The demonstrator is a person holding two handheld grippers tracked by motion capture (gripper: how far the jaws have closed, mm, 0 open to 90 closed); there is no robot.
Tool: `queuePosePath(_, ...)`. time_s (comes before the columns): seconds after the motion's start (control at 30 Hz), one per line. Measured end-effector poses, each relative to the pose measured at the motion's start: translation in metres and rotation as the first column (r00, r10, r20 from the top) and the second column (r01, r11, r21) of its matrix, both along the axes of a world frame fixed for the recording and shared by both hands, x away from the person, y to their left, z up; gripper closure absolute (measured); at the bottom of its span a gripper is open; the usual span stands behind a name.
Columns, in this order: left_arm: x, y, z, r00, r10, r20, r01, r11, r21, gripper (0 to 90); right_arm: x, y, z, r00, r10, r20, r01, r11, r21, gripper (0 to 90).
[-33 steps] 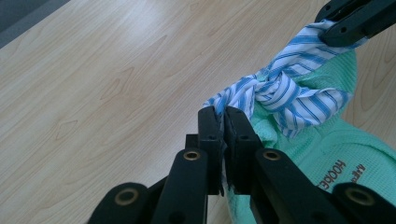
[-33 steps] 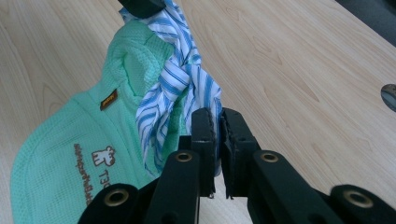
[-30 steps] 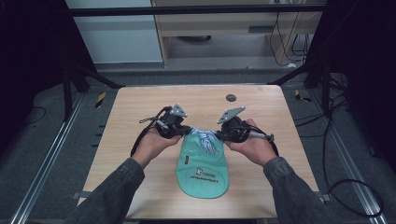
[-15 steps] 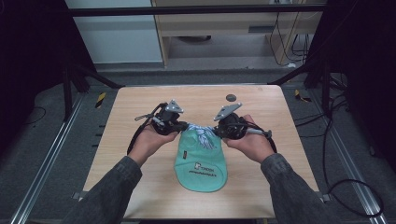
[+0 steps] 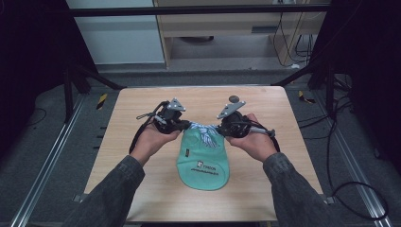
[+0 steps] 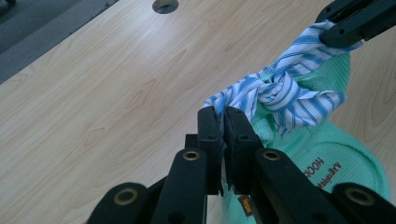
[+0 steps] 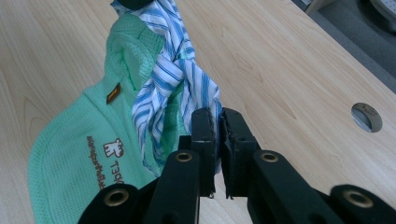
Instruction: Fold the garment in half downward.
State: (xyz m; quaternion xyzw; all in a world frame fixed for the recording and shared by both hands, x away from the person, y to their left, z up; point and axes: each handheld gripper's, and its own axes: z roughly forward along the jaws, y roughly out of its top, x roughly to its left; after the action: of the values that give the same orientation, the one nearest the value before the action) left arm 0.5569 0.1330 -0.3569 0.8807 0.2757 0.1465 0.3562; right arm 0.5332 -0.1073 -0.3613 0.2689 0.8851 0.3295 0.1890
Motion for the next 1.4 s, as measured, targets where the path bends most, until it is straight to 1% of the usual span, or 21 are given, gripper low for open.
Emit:
queuePosePath(0.1, 0.002, -0.001, 0.0, 1.0, 0.005, 0.004, -0.005, 1.0, -0.007, 86.1, 0.002, -0.001, 0.001, 1.0, 0.001, 0.006, -0.001, 1.0, -0.006, 84.6)
queuePosePath(0.13, 0.002, -0.001, 0.0, 1.0, 0.005, 0.005, -0.005, 1.0, -0.002, 86.1, 0.003, -0.001, 0.001, 1.0, -0.003, 0.005, 0.003, 1.0, -0.005, 84.6)
queuePosePath(0.2, 0.003, -0.002, 0.0, 0.9999, 0.011, 0.008, -0.011, 0.9999, -0.007, 86.1, 0.005, -0.001, 0.002, 1.0, -0.006, 0.007, 0.006, 1.0, -0.008, 84.6)
queuePosePath(0.3, 0.004, -0.002, 0.001, 0.9999, 0.009, 0.011, -0.009, 1.0, 0.002, 86.1, 0.007, -0.001, 0.002, 0.9999, -0.006, 0.014, 0.007, 0.9999, -0.01, 84.6)
queuePosePath(0.33, 0.005, -0.002, 0.001, 0.9999, 0.011, 0.011, -0.011, 0.9999, -0.003, 86.1, 0.007, -0.001, 0.002, 0.9999, -0.006, 0.014, 0.006, 0.9999, -0.01, 84.6)
queuePosePath(0.5, 0.005, -0.001, 0.002, 0.9998, 0.01, 0.016, -0.01, 0.9999, -0.004, 86.2, 0.009, -0.001, 0.001, 0.9997, -0.009, 0.022, 0.009, 0.9999, -0.008, 84.6)
queuePosePath(0.67, 0.007, 0.0, 0.006, 0.9994, 0.016, 0.029, -0.016, 0.9999, -0.004, 86.2, 0.01, 0.0, 0.006, 0.9995, -0.01, 0.032, 0.01, 0.9999, -0.01, 84.6)
queuePosePath(0.8, 0.008, 0.0, 0.008, 0.9992, 0.02, 0.035, -0.02, 0.9998, -0.004, 86.2, 0.014, 0.002, 0.009, 0.9992, -0.009, 0.038, 0.01, 0.9998, -0.019, 84.6)
queuePosePath(0.9, 0.009, 0.001, 0.006, 0.9991, 0.022, 0.035, -0.022, 0.9997, 0.002, 86.2, 0.016, 0.004, 0.007, 0.999, -0.003, 0.044, 0.004, 0.9994, -0.034, 84.6)
queuePosePath(0.97, 0.009, 0.001, 0.006, 0.9991, 0.024, 0.036, -0.024, 0.9997, 0.009, 86.2, 0.017, 0.005, 0.005, 0.9991, -0.004, 0.043, 0.005, 0.9994, -0.035, 84.6)
queuePosePath(1.2, 0.014, 0.005, 0.007, 0.9986, 0.035, 0.041, -0.034, 0.9994, -0.002, 86.2, 0.022, 0.007, 0.008, 0.9987, -0.006, 0.05, 0.008, 0.9994, -0.034, 84.6)
queuePosePath(1.33, 0.017, 0.005, 0.009, 0.9981, 0.044, 0.045, -0.043, 0.9989, -0.017, 86.2, 0.025, 0.009, 0.011, 0.9984, -0.009, 0.056, 0.011, 0.9993, -0.036, 84.6)
queuePosePath(1.4, 0.018, 0.006, 0.01, 0.9978, 0.045, 0.048, -0.044, 0.9989, -0.014, 86.2, 0.026, 0.01, 0.013, 0.9982, -0.01, 0.058, 0.012, 0.9992, -0.039, 84.6)
